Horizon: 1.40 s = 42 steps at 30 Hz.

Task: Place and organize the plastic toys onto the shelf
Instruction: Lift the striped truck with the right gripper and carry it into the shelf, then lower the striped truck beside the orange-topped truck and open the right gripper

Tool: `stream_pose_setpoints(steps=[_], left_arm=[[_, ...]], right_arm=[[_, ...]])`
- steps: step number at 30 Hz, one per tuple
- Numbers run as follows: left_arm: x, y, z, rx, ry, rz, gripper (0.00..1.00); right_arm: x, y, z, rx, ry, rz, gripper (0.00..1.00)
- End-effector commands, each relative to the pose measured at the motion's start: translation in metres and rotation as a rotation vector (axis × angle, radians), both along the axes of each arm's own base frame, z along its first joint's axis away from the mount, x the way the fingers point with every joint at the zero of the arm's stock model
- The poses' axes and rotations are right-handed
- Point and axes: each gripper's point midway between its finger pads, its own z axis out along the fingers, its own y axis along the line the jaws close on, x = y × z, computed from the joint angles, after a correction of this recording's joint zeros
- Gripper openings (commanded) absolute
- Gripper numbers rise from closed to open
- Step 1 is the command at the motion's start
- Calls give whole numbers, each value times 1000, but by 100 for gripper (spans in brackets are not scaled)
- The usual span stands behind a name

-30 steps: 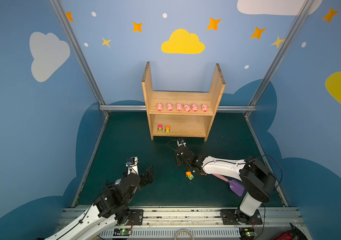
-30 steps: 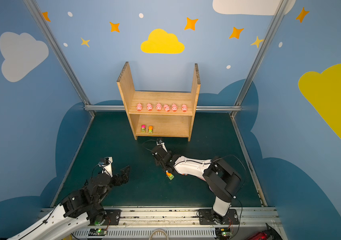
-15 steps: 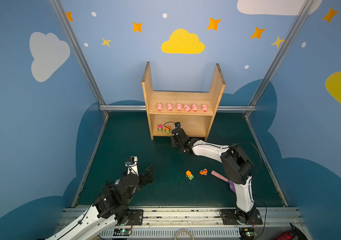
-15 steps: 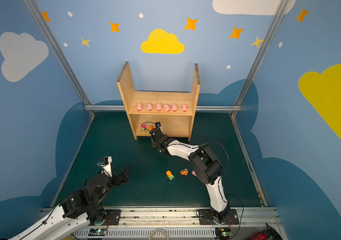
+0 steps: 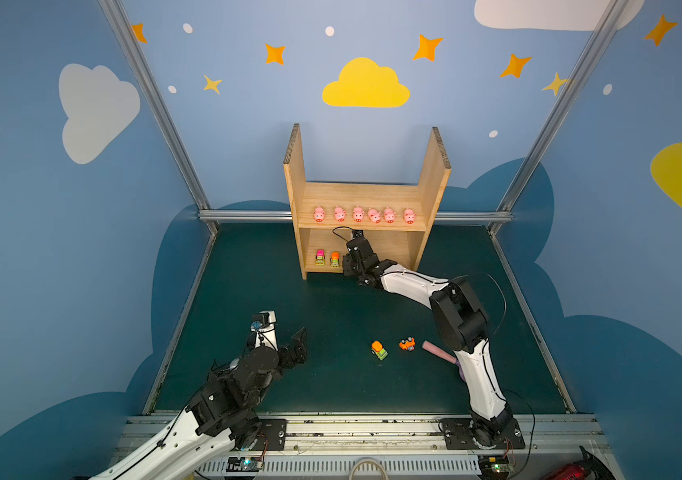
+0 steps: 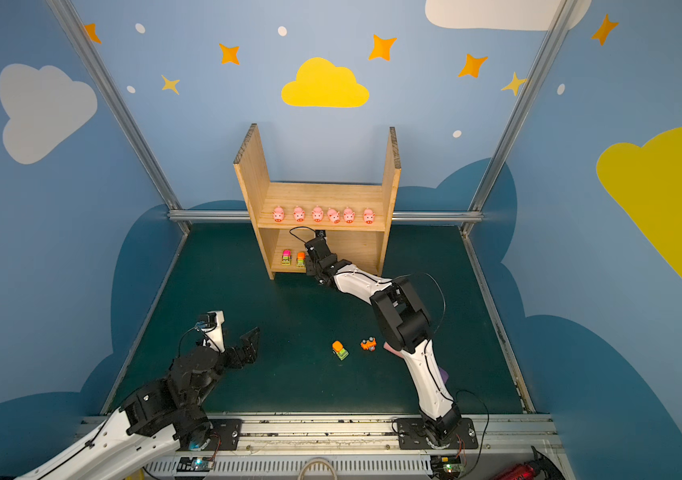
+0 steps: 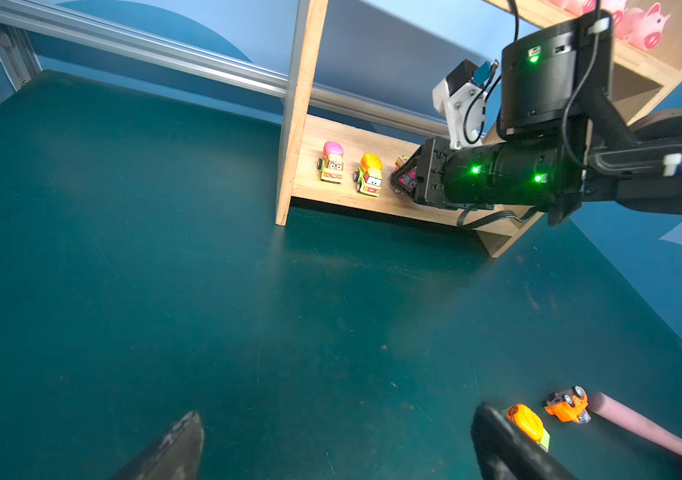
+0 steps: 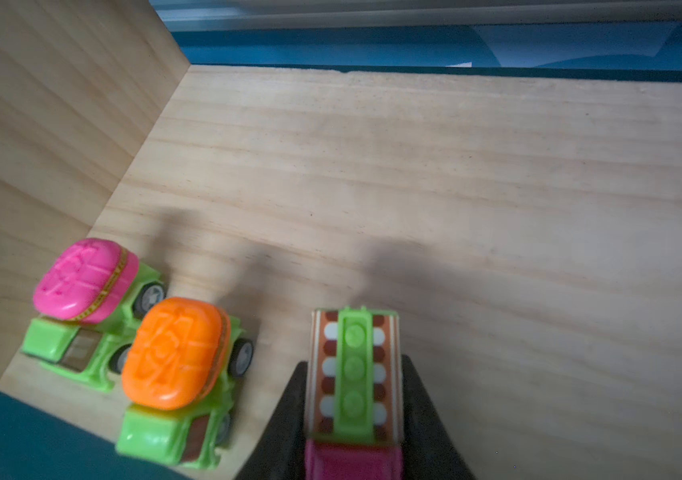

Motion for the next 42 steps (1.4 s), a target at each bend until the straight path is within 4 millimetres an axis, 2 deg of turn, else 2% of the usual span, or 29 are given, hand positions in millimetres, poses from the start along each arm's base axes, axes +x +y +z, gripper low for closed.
stream_pose_setpoints(steps=[1,7,17,30,36,42], left_arm=[[2,2,5,8,-23,14,100],[2,4,4,11,-25,18,100],[-1,6,4,0,-24,12,100],[-5,9,6,-20,-34,12,100],[-5,9,9,-29,-30,10,100],[-6,8,10,-42,-30,6,100]], right_arm=[[6,2,-1,-2,5,-6,27],[4,3,-6,2,27,-21,30],[0,1,-8,-5,39,-28,46],[-4,-1,8,10,25,-25,52],[-7,-2,16,17,24,-17,60],[-10,-5,26,28,13,-11,61]])
